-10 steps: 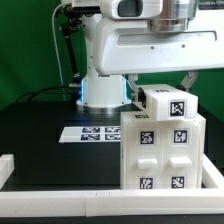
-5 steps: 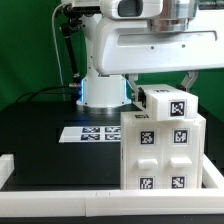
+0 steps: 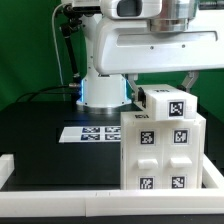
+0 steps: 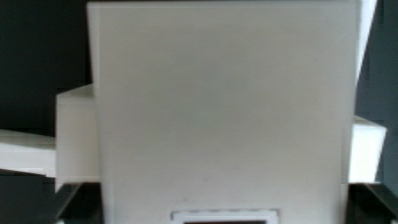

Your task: Assemble cabinet

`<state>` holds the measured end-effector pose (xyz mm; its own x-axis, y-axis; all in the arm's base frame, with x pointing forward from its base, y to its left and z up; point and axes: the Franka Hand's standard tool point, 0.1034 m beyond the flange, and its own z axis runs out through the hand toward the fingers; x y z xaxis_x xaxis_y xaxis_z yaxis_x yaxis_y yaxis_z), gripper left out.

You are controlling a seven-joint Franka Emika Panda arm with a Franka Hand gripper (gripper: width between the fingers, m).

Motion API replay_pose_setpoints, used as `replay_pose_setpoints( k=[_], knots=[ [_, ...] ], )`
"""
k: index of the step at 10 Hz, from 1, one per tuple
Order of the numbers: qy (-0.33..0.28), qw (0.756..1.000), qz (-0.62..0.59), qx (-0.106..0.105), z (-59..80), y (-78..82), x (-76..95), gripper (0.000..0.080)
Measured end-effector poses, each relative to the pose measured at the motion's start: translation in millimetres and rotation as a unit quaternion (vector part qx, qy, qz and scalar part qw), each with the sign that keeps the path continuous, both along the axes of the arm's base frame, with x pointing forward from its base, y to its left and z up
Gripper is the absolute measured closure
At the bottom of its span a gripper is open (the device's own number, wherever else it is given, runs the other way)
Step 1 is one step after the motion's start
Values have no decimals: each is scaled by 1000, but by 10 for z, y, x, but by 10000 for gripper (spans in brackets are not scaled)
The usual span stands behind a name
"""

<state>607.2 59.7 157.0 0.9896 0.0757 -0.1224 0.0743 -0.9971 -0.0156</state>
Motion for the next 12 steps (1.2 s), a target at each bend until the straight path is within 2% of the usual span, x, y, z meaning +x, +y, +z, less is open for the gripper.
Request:
replay_pose_setpoints(
  k=[2,5,7,12],
  knots=[
    [0,996,-83,-8,-1,12,0,238],
    [-14,975,-223,-21,-3,37,-8,238],
    [-15,953,-302,-28,-2,73,-5,238],
    [-18,877,-479,-36,3,161,19,238]
  ],
)
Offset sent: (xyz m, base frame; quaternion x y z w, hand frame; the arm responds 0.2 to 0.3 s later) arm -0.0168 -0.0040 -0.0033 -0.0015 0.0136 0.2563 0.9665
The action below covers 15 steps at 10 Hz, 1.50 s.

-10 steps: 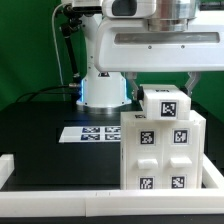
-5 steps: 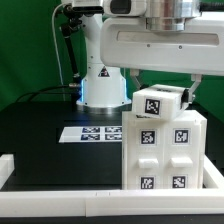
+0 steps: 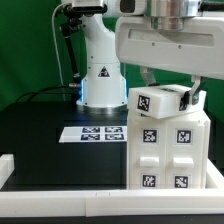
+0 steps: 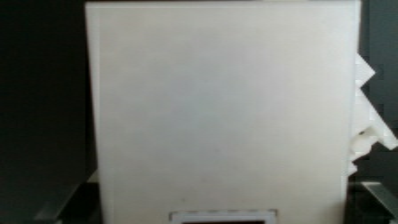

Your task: Assemble cabinet

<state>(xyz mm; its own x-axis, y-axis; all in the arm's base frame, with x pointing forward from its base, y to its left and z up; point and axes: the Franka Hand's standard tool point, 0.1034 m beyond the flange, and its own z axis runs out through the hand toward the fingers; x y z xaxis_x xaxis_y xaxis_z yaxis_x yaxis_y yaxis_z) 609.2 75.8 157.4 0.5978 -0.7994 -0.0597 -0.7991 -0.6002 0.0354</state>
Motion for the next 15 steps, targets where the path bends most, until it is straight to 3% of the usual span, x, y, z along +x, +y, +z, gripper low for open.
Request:
replay_pose_setpoints(
  k=[3,6,9,10,11,14,15],
  knots=[
    [-6,997,-78,-4,1,27,12,238],
    [-15,980,-200,-8,5,169,-3,238],
    [-18,960,-278,-8,15,195,22,238],
    [-18,960,-280,-6,27,207,23,172],
    [-22,963,-269,3,107,213,36,38],
    [-30,963,-268,17,291,236,32,2],
    [-30,966,-256,17,276,238,30,2]
  ],
)
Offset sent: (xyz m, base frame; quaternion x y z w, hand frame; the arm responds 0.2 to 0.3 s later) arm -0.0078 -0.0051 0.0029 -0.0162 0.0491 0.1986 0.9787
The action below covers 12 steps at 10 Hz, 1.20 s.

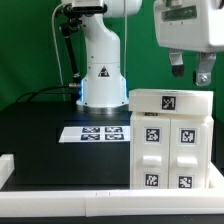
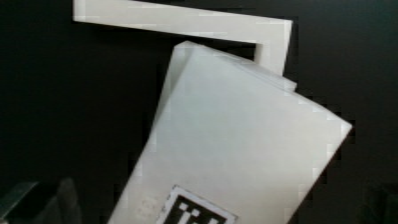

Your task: Assemble cabinet

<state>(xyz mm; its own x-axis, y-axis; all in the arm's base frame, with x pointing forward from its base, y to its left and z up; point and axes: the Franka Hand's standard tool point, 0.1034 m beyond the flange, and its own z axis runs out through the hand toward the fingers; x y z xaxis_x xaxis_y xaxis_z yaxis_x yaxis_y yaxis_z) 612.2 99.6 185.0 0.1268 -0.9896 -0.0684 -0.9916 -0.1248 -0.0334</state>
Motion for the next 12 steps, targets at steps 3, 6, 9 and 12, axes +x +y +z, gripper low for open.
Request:
replay_pose_setpoints(
  k=[3,6,9,12],
  knots=[
    [20,996,88,-13,-28,-31,-22,2],
    [8,963,269,-26,-1,42,36,2],
    [2,915,404,-25,1,40,36,2],
    [-3,868,496,-24,-4,36,35,2]
  ],
)
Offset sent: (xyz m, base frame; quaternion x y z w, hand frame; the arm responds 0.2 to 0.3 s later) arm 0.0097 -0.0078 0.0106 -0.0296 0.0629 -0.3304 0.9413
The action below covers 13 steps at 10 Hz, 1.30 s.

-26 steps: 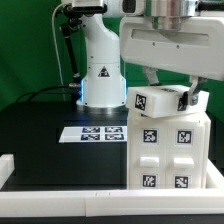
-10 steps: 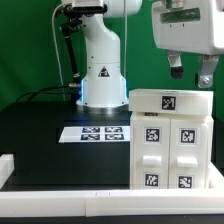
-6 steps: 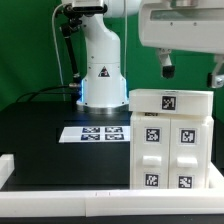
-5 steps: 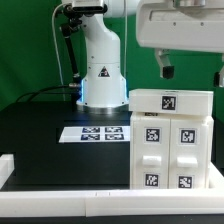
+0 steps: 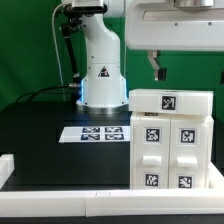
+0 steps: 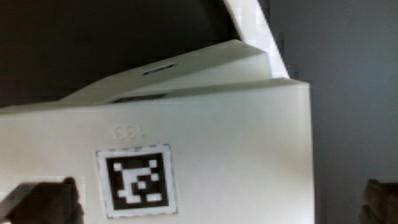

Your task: Assemble cabinet

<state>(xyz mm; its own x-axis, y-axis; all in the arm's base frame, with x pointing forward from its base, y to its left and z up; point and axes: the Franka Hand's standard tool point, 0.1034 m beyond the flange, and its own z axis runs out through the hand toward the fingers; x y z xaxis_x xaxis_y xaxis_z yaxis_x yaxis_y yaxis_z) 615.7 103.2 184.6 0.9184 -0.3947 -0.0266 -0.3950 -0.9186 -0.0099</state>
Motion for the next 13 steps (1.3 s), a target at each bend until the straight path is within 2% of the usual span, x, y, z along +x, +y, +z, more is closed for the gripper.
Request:
replay_pose_setpoints(
  k=[3,6,7,8,10,11,13],
  knots=[
    [-7,989,145,-5,17,6,-9,2],
    [-25,942,335,-5,-2,-35,6,2],
    [-25,903,430,-6,-4,-34,4,2],
    [-25,887,462,-6,-4,-39,5,2],
    [-24,835,550,-7,-3,-142,21,2],
    [-22,820,572,-10,-7,-157,19,2],
    [-23,813,581,-13,-38,-178,21,2]
  ],
)
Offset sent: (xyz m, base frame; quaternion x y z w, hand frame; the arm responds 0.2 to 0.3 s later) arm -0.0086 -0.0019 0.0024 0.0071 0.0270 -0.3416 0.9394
